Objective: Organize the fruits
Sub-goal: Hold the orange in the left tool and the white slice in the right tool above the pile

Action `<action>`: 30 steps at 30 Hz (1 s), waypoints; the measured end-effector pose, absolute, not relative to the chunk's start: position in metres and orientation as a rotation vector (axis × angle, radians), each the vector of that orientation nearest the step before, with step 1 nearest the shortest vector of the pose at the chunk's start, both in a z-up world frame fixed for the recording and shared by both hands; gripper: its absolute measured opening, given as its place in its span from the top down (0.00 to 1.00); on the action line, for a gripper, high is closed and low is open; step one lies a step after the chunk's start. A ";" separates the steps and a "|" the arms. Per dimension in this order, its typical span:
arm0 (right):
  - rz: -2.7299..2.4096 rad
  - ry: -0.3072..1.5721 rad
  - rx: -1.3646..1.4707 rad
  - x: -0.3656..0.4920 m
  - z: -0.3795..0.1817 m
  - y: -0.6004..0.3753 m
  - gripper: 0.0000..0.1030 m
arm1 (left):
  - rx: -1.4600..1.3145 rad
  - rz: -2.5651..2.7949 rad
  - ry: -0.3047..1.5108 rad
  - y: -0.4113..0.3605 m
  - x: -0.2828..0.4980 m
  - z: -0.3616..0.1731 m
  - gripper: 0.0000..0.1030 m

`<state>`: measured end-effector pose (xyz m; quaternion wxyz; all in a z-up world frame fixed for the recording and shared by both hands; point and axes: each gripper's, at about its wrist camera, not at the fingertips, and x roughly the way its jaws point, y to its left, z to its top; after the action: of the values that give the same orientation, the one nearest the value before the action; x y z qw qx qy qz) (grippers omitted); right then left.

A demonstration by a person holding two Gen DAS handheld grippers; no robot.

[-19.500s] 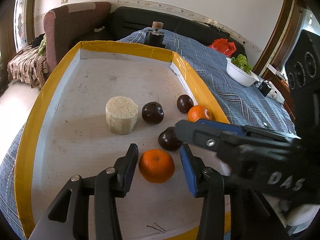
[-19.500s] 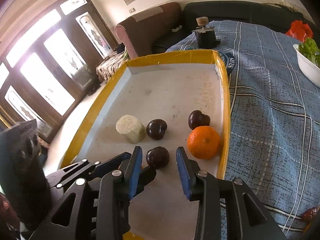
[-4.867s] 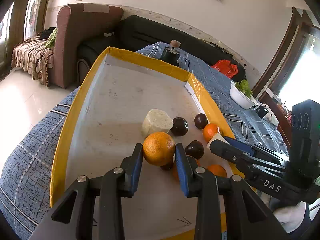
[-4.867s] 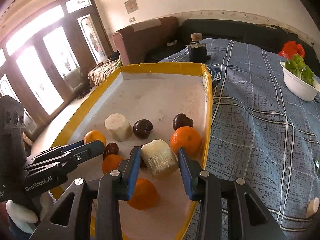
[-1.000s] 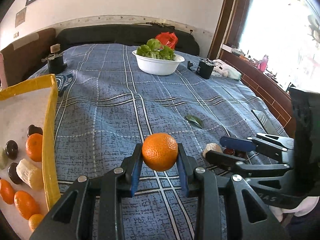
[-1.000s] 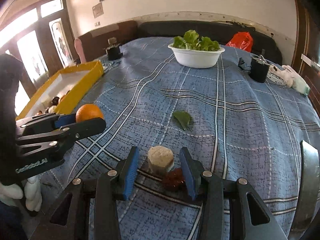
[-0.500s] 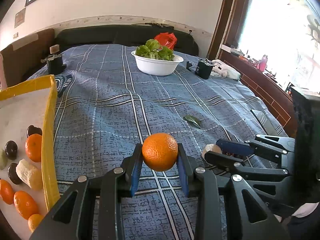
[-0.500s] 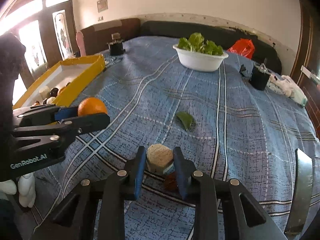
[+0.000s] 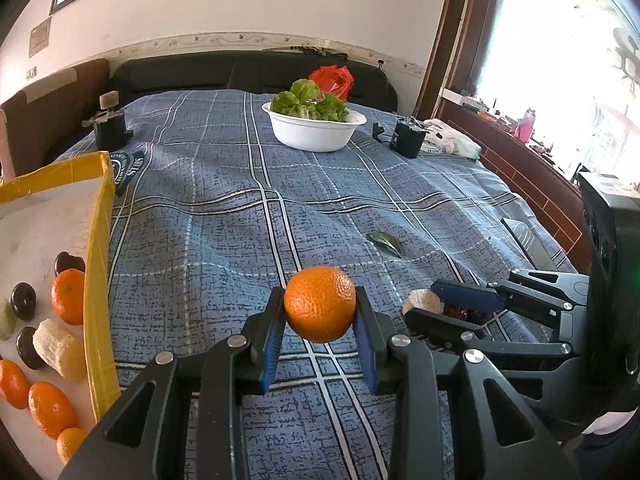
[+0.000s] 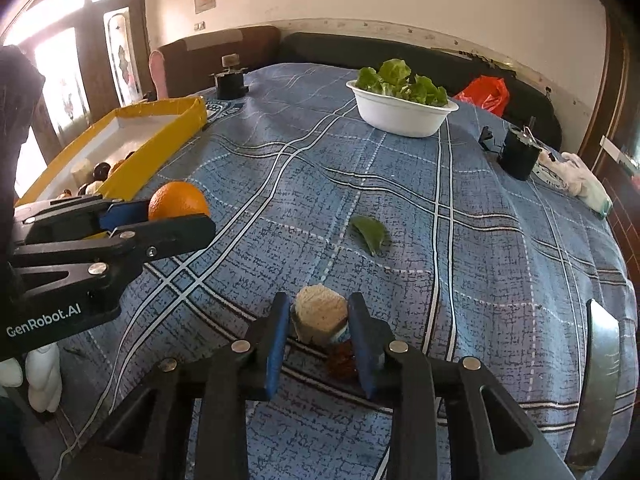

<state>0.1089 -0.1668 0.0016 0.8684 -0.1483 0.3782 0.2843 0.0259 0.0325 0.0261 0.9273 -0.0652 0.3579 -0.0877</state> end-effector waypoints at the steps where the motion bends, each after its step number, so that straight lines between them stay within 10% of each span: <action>1: 0.593 0.790 -0.315 0.108 0.002 -0.166 0.68 | -0.134 -0.180 0.733 0.032 0.026 0.026 0.70; 30: 0.554 0.683 -0.187 0.103 0.020 -0.188 0.70 | -0.120 -0.176 0.724 0.032 0.025 0.029 0.70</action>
<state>0.1031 -0.1877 0.0201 0.9006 -0.0903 0.3302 0.2676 0.0251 0.0325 0.0287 0.9297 -0.0584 0.3533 -0.0860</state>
